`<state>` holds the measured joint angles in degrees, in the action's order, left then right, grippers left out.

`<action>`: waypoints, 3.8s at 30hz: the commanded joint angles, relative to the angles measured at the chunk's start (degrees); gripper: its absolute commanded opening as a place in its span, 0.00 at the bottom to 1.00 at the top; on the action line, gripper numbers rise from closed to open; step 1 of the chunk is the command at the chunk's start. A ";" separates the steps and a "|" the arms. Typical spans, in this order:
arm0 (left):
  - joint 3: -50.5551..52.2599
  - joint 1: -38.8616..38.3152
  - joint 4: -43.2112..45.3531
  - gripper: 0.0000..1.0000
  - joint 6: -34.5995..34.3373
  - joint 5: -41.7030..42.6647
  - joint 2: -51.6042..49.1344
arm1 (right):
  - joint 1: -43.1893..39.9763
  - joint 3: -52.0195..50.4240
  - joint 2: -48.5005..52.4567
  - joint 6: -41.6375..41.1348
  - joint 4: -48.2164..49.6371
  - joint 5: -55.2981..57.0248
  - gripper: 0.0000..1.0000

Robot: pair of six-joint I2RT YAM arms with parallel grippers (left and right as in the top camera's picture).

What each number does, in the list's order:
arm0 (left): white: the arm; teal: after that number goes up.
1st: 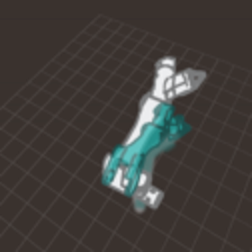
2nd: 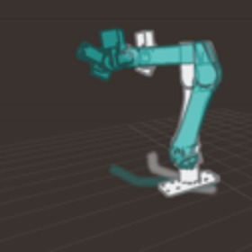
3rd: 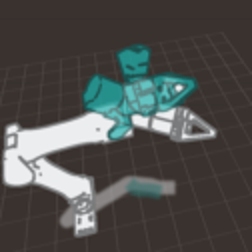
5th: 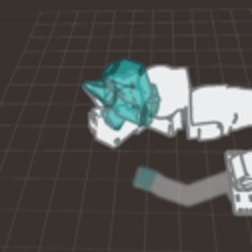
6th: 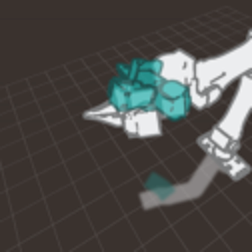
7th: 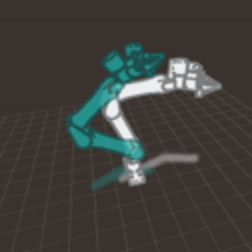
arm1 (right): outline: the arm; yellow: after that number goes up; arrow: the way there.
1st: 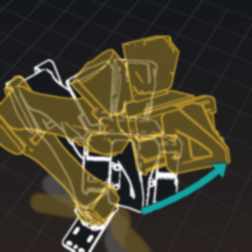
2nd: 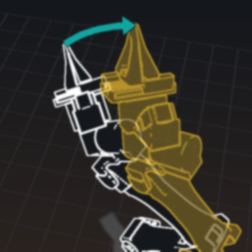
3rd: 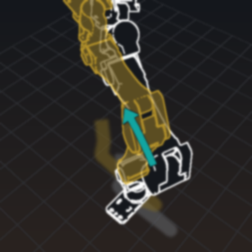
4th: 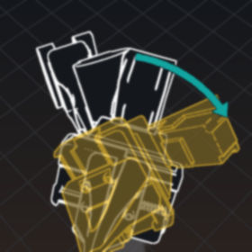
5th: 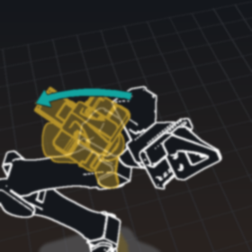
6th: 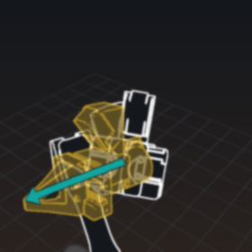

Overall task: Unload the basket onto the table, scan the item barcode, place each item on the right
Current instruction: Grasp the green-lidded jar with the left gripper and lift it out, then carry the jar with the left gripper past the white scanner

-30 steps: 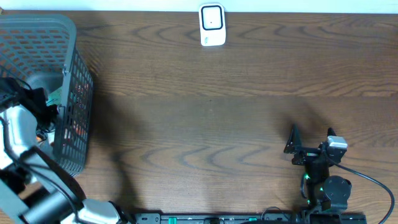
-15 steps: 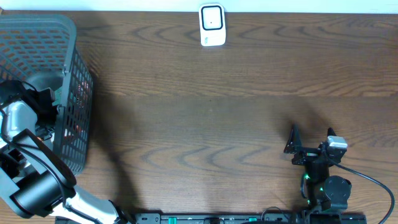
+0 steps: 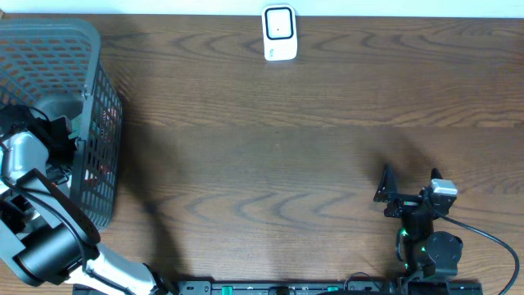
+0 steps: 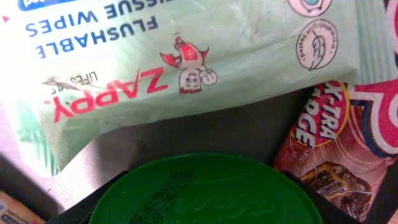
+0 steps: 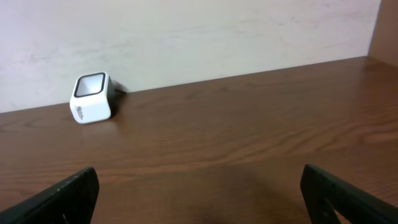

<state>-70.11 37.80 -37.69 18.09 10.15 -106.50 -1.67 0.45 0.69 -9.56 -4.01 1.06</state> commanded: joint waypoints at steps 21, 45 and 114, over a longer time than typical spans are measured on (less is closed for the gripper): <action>-1.84 -0.09 0.83 0.56 -0.15 -1.84 5.95 | 0.55 -0.13 -0.37 0.85 -0.09 0.31 0.99; -4.39 -0.09 2.75 0.64 -1.11 -2.21 17.51 | 0.55 -0.13 -0.37 0.85 -0.09 0.31 0.99; -4.11 -46.95 33.90 0.68 -18.14 12.57 31.61 | 0.55 -0.13 -0.37 0.85 -0.09 0.31 0.99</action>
<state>-72.66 -6.50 -4.49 -0.01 25.50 -73.49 -1.67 0.45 0.69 -9.56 -4.01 1.06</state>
